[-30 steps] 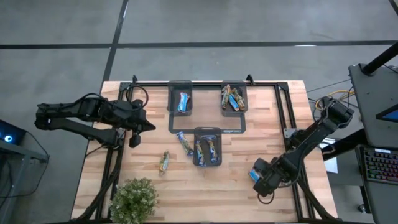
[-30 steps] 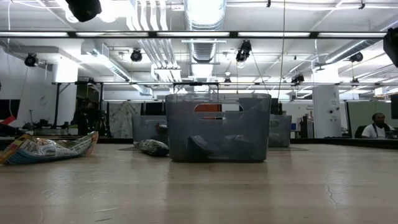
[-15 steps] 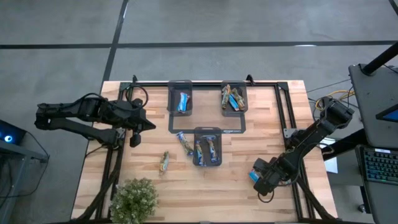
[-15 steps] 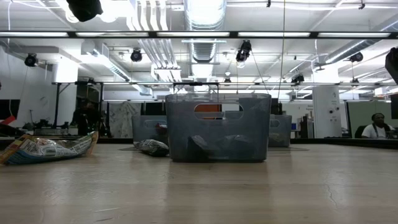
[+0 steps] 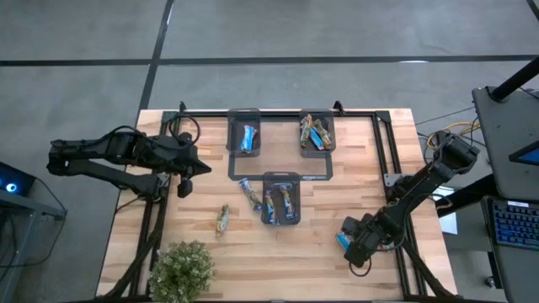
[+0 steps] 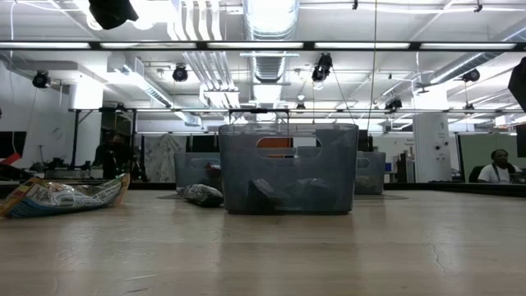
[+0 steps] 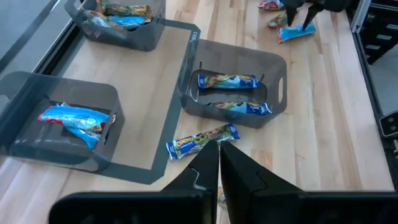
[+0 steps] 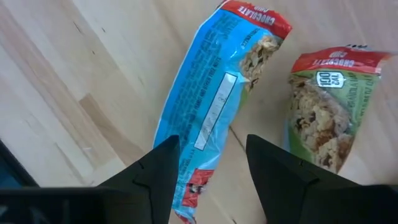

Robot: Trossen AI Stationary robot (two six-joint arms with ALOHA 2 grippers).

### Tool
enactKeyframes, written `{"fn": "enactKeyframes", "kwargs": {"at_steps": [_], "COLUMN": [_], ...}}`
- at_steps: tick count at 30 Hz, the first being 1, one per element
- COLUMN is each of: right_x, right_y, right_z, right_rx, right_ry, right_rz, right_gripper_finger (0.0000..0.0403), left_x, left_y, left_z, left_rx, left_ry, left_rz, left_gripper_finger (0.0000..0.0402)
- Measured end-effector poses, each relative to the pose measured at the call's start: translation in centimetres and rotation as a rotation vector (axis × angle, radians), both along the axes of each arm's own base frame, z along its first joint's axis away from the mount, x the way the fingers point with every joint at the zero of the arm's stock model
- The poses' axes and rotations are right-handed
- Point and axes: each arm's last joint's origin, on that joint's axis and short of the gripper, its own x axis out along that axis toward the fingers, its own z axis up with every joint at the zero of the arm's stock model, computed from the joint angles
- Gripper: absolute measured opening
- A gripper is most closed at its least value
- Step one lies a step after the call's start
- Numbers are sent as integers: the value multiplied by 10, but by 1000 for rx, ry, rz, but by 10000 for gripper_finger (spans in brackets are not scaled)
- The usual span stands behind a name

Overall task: Pick and place Granola Bars by type
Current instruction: Put the red granola bar into the left black bin

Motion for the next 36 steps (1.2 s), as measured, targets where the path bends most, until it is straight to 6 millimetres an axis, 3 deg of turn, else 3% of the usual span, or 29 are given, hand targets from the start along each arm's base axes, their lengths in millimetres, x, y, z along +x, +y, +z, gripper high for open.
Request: {"fn": "enactKeyframes", "kwargs": {"at_steps": [11, 21, 28, 36], "right_x": [3, 4, 4, 5], "right_y": [3, 4, 2, 3], "right_z": [1, 1, -2, -3], "right_rx": [39, 59, 65, 92], "right_ry": [-31, -33, -31, -39], "right_rz": [-5, -42, -198, -272], "right_gripper_finger": [182, 246, 270, 265], "left_x": [0, 0, 0, 0], "left_y": [0, 0, 0, 0], "left_z": [0, 0, 0, 0], "left_rx": [-3, -15, -15, 16], "left_ry": [-1, -1, -1, 2], "left_rz": [2, 12, 12, -13], "left_gripper_finger": [0, 0, 0, 0]}}
